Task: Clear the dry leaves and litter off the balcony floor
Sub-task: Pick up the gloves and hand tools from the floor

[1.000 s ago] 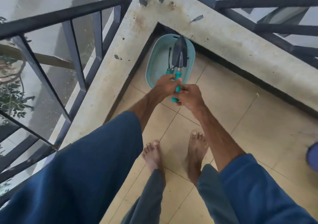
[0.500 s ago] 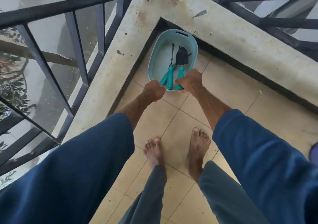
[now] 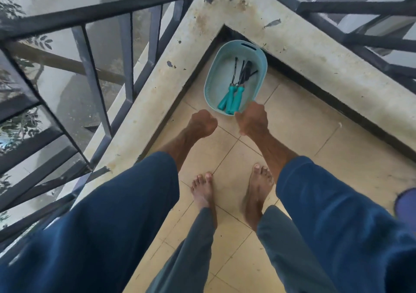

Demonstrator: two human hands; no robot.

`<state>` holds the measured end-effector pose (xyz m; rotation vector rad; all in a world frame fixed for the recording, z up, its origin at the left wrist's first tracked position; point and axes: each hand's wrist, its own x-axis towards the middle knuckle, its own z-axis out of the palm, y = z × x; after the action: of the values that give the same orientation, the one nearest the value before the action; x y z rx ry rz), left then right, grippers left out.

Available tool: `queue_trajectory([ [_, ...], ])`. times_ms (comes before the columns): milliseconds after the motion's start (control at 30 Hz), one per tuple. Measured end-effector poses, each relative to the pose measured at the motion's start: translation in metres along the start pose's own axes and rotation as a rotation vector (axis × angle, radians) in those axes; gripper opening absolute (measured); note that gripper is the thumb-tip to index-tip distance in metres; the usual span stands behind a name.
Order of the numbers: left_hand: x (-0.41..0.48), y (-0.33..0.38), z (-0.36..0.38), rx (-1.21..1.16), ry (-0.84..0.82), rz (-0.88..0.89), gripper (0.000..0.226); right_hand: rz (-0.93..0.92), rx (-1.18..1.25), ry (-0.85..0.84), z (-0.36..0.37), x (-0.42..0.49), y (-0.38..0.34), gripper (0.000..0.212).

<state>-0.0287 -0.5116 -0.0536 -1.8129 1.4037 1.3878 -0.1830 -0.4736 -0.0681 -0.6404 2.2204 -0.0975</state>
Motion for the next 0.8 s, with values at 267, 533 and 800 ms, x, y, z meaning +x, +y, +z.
queue_trajectory([
  [267,-0.13,0.005,-0.041,0.147,-0.04,0.106,0.034,0.073,0.077,-0.28,-0.069,-0.13,0.003,0.026],
  [533,-0.358,-0.025,-0.062,0.031,-0.054,-0.012,0.035,-0.16,0.187,-0.468,-0.224,-0.305,-0.039,0.016],
  [800,-0.584,-0.06,-0.057,-0.47,0.204,-0.116,0.025,-0.372,-0.075,-0.586,-0.296,-0.453,-0.066,0.014],
])
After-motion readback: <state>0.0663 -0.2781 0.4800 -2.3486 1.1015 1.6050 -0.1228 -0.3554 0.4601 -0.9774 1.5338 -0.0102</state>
